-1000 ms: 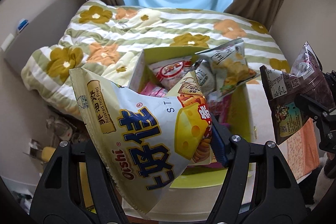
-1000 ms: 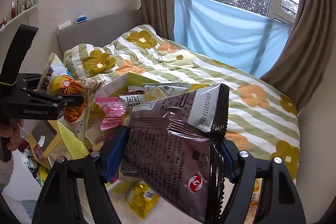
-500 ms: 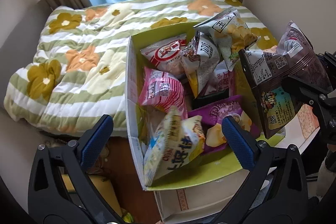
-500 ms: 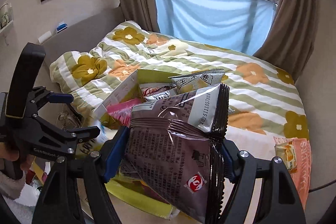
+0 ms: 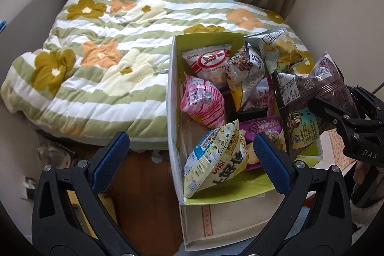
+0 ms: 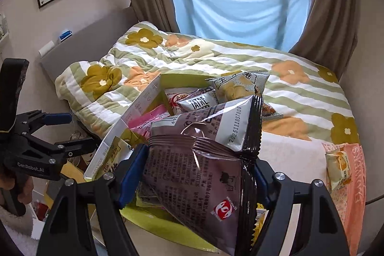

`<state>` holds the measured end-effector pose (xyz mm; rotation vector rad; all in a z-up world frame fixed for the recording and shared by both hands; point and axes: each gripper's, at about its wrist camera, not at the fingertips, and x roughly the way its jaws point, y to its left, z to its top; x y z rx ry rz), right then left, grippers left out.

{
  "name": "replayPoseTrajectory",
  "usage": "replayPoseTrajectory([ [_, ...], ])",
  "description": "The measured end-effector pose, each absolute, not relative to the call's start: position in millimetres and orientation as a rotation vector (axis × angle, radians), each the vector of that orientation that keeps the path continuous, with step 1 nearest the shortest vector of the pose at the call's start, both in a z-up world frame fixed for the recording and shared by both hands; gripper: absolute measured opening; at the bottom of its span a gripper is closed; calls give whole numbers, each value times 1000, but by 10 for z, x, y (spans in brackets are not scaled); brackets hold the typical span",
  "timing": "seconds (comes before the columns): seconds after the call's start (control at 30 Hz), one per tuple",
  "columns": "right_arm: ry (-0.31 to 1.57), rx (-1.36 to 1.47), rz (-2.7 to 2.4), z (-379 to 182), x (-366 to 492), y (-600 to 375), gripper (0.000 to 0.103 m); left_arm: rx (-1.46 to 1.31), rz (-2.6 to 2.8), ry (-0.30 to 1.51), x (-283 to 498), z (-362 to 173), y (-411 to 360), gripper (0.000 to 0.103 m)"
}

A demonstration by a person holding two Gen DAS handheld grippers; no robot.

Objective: Organize snacks
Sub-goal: 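Move both tools back toward the gold bag and chiffon cake packet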

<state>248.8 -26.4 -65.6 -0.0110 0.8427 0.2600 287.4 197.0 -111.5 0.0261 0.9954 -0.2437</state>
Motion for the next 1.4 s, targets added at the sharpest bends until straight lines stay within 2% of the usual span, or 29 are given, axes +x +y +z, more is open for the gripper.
replayPoseTrajectory([
  [0.1,833,7,275,-719,2575,-206,84,6,-228,997,2896,-1134,2041,102],
  [0.17,828,-5,262,-745,2584,-175,97,-12,-225,1004,2914,-1157,2053,102],
  [0.2,823,-13,262,-751,2569,-168,97,-17,-226,1005,2915,-1163,2054,102],
  [0.93,768,24,123,-535,1903,-738,97,17,-308,962,2659,-1034,1717,102],
  [1.4,757,50,-25,-488,1551,-1685,97,62,-366,929,2446,-986,811,102],
])
